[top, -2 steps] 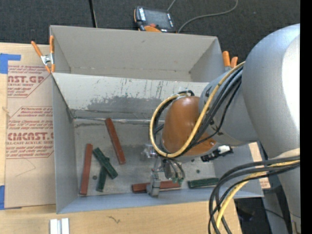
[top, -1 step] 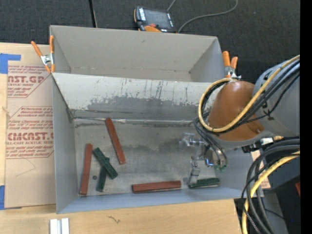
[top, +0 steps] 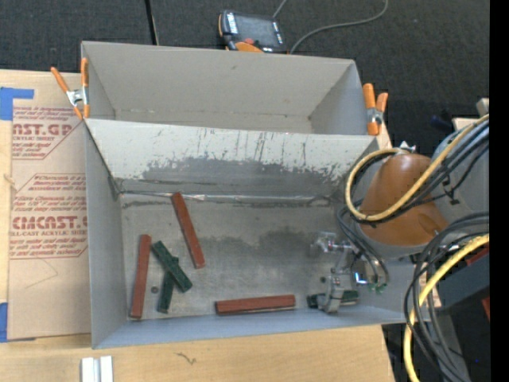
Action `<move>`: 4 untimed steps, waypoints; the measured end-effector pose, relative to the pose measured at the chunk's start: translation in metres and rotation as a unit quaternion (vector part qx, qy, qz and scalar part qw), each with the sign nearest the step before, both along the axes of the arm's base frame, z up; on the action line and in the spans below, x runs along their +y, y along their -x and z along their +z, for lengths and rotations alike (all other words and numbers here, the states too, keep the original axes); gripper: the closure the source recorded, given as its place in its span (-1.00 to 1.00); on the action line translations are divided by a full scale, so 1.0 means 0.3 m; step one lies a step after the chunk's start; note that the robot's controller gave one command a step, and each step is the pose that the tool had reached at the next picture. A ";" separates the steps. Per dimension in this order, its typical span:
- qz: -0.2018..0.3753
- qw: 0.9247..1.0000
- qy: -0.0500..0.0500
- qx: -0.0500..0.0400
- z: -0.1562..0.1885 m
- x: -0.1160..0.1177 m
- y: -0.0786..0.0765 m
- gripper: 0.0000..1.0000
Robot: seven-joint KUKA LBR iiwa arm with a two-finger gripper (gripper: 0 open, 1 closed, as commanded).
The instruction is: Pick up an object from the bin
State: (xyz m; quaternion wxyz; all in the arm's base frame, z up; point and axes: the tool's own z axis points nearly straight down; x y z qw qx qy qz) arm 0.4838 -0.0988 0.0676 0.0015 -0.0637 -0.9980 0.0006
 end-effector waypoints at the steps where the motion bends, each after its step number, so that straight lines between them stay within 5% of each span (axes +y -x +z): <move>1: -0.017 1.000 -0.002 -0.003 0.151 0.161 -0.015 -1.00; 2: 0.006 1.000 -0.002 0.000 0.046 0.375 0.005 -1.00; 3: -0.144 0.990 -0.001 -0.001 0.063 0.431 0.010 -1.00; 4: -0.197 0.980 0.001 -0.005 0.306 0.203 -0.004 -1.00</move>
Offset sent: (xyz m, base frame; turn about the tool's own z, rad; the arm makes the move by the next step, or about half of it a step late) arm 0.0034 0.0444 0.0434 0.0392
